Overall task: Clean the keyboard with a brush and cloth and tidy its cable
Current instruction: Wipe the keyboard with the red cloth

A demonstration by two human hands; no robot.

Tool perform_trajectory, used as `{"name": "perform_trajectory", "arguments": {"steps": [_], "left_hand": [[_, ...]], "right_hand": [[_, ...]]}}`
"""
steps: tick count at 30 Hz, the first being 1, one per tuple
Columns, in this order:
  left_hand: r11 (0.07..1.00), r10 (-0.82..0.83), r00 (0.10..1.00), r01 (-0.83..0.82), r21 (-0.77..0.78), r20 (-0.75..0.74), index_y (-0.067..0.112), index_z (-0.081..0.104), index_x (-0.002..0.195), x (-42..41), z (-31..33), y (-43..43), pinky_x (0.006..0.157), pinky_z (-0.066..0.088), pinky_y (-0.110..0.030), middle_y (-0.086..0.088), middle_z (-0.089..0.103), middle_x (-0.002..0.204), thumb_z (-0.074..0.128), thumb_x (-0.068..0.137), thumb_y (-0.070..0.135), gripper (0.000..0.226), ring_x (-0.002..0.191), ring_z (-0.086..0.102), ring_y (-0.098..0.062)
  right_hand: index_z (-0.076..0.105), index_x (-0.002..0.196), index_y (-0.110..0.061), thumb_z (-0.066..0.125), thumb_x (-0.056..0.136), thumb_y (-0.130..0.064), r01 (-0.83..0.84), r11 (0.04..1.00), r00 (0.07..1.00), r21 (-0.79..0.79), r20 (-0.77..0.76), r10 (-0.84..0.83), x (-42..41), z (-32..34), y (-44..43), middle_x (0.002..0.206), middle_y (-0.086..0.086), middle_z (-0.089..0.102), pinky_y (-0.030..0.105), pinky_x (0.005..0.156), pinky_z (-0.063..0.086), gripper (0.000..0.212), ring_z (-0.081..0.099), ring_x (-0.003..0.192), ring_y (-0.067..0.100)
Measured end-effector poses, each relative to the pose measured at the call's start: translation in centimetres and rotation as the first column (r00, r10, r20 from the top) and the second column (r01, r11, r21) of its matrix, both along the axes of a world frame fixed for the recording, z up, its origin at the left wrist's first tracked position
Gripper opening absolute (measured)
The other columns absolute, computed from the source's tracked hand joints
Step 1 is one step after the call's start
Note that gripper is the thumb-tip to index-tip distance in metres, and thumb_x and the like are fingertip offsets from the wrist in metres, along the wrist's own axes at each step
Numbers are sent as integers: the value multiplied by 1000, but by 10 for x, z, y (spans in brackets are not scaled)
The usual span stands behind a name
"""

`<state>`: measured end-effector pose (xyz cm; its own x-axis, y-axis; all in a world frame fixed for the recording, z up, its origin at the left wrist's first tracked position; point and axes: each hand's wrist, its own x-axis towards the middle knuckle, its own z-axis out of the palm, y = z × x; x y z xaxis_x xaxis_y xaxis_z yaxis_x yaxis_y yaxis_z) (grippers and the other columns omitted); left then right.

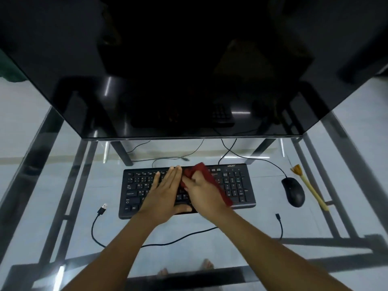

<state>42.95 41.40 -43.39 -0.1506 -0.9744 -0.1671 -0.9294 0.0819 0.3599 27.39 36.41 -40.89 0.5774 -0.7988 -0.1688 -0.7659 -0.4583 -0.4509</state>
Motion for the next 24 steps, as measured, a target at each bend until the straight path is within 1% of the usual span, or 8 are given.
{"name": "perform_trajectory", "arguments": {"steps": [2, 7, 10, 12, 16, 18, 21, 24], "left_hand": [[1000, 5, 1000, -5, 1, -15, 14, -13, 152, 0, 1, 1, 120, -8, -45, 2, -9, 161, 32, 68, 84, 118, 146, -16, -9], [998, 33, 999, -34, 44, 11, 15, -15, 152, -8, 9, -4, 119, -11, -46, 4, -18, 158, 50, 68, 79, 125, 145, -20, -10], [999, 8, 1000, -9, 44, 25, 14, -17, 152, -24, 15, -13, 118, -14, -46, 4, -23, 157, 57, 69, 76, 127, 144, -24, -12], [999, -8, 1000, 7, 45, 13, 13, -17, 151, -35, 16, -19, 118, -13, -47, 3, -23, 158, 57, 69, 77, 128, 144, -24, -12], [997, -11, 1000, 9, 73, 18, 14, -20, 151, -51, 14, -23, 118, -14, -48, 3, -25, 157, 57, 71, 75, 126, 144, -26, -12], [997, -2, 1000, 0, 80, 20, 14, -18, 151, -58, 12, -24, 117, -14, -48, 2, -25, 157, 56, 72, 75, 124, 143, -27, -13], [999, 16, 999, -19, 51, 52, 12, -14, 151, -64, 7, -22, 118, -11, -50, 0, -27, 156, 51, 70, 79, 123, 143, -27, -15], [999, 10, 999, -12, 40, 51, 13, -12, 152, -61, 5, -20, 118, -12, -48, 1, -25, 156, 45, 67, 82, 124, 144, -26, -14]], "right_hand": [[43, 139, -33, 44, 97, -20, -27, 999, 1000, -37, 8, 27, -12, 2, -11, 125, 6, 47, 39, 81, 51, 44, 57, 100, 29], [49, 138, -31, 49, 96, -20, 220, 967, 971, -129, -66, -230, -50, -5, -40, 122, 11, 47, 41, 85, 56, 43, 65, 92, 34], [48, 136, -29, 52, 94, -23, -7, 996, 999, -90, -37, 3, -40, -2, -7, 108, 7, 45, 36, 74, 54, 42, 61, 86, 30], [51, 129, -31, 50, 94, -33, -116, 979, 993, -169, -32, 112, -49, -6, -4, 102, 1, 45, 31, 67, 50, 35, 58, 87, 24], [58, 116, -35, 45, 95, -45, 245, 919, 966, -308, -9, -260, -90, -4, -42, 88, -26, 48, 7, 56, 37, 27, 54, 82, -1], [58, 121, -35, 46, 96, -36, 405, 892, 914, -202, 112, -389, -96, -7, -43, 95, -27, 46, 6, 57, 36, 28, 50, 79, 0], [56, 117, -39, 43, 98, -27, 136, 985, 989, -105, 65, -130, -73, -6, -13, 115, 3, 52, 30, 70, 47, 25, 57, 91, 24], [52, 131, -33, 47, 98, -32, -22, 983, 1000, -184, 13, 24, -78, -6, -6, 110, 7, 49, 34, 72, 50, 34, 61, 89, 27]]}}
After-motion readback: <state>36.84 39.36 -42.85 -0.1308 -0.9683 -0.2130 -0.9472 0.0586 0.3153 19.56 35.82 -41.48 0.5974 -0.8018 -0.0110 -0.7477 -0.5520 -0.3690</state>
